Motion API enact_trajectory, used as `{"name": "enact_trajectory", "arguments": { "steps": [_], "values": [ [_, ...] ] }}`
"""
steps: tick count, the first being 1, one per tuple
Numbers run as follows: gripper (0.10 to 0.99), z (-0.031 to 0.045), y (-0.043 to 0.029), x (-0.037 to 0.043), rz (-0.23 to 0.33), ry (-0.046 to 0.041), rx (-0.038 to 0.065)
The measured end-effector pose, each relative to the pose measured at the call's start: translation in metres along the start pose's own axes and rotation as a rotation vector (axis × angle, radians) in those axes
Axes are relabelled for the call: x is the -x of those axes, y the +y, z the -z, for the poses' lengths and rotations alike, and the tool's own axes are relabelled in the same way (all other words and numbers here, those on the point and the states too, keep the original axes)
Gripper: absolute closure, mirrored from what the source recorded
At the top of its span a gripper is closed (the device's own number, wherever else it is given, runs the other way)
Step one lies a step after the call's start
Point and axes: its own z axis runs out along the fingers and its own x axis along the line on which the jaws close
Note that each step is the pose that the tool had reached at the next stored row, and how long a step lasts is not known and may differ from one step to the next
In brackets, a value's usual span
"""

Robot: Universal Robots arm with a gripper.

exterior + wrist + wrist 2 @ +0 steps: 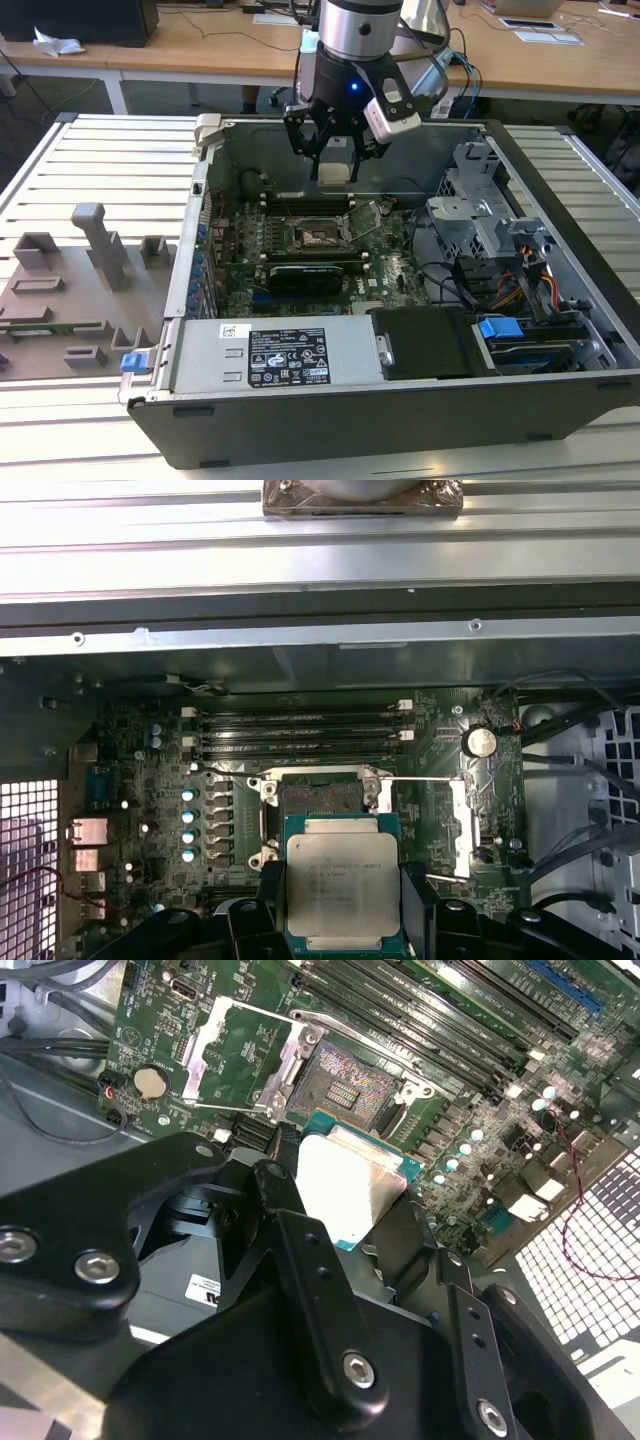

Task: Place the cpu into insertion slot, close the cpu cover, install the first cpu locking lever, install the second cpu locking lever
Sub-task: 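Place the cpu into insertion slot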

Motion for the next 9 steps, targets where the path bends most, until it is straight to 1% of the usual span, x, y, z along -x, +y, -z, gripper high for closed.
{"name": "enact_trajectory", "arguments": {
  "steps": [9],
  "values": [
    [0.545,-0.0064,-0.0006,0.0001,0.000,0.0001,0.000]
  ]
}}
